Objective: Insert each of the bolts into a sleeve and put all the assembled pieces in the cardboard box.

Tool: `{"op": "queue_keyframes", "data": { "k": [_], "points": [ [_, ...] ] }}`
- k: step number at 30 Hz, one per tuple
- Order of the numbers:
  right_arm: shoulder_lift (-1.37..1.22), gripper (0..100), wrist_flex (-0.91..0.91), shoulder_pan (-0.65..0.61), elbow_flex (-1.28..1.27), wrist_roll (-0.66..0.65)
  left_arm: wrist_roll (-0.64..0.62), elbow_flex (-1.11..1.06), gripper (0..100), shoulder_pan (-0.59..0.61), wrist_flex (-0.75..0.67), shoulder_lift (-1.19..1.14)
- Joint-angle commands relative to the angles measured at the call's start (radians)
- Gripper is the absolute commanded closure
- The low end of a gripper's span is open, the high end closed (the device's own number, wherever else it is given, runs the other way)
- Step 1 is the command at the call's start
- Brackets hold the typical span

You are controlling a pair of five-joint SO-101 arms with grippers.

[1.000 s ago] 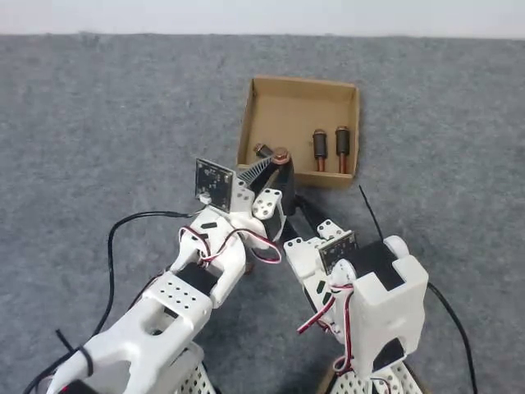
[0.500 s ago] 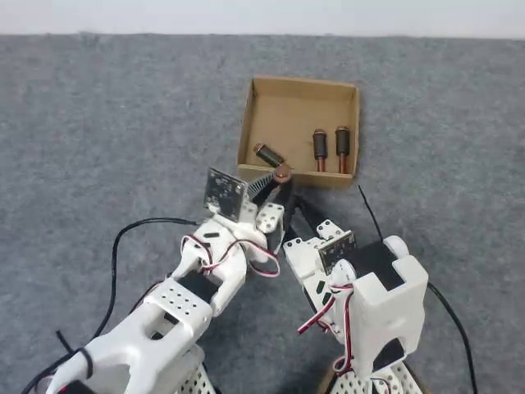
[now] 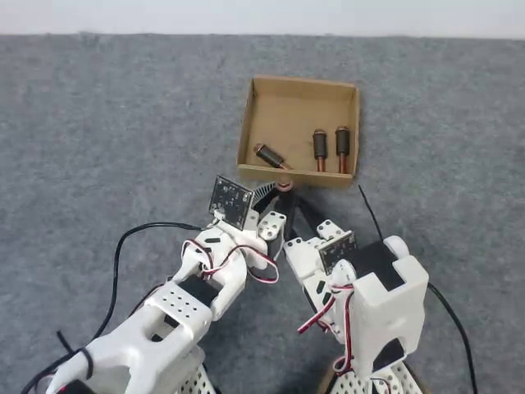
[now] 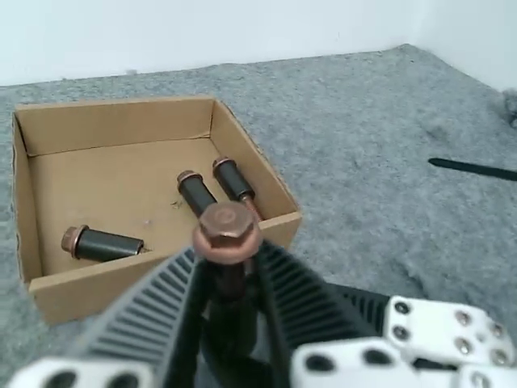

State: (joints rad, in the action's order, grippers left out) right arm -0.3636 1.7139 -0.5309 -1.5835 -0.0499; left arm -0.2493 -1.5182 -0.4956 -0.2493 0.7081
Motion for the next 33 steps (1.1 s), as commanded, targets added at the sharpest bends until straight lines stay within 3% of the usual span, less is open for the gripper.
{"op": "queue_keyframes", "data": {
  "k": [1, 26, 33],
  "points": [
    [0.022, 99.2, 0.024, 0.002, -0.018, -0.015, 0.011, -0.004, 83, -0.003, 0.0, 0.037],
    [0.022, 99.2, 0.016, 0.004, -0.011, -0.015, 0.012, -0.053, 84, 0.044, -0.006, 0.048],
    [0.022, 99.2, 0.016, 0.004, -0.009, -0.015, 0.011, -0.079, 85, -0.011, 0.021, 0.242]
  ]
}}
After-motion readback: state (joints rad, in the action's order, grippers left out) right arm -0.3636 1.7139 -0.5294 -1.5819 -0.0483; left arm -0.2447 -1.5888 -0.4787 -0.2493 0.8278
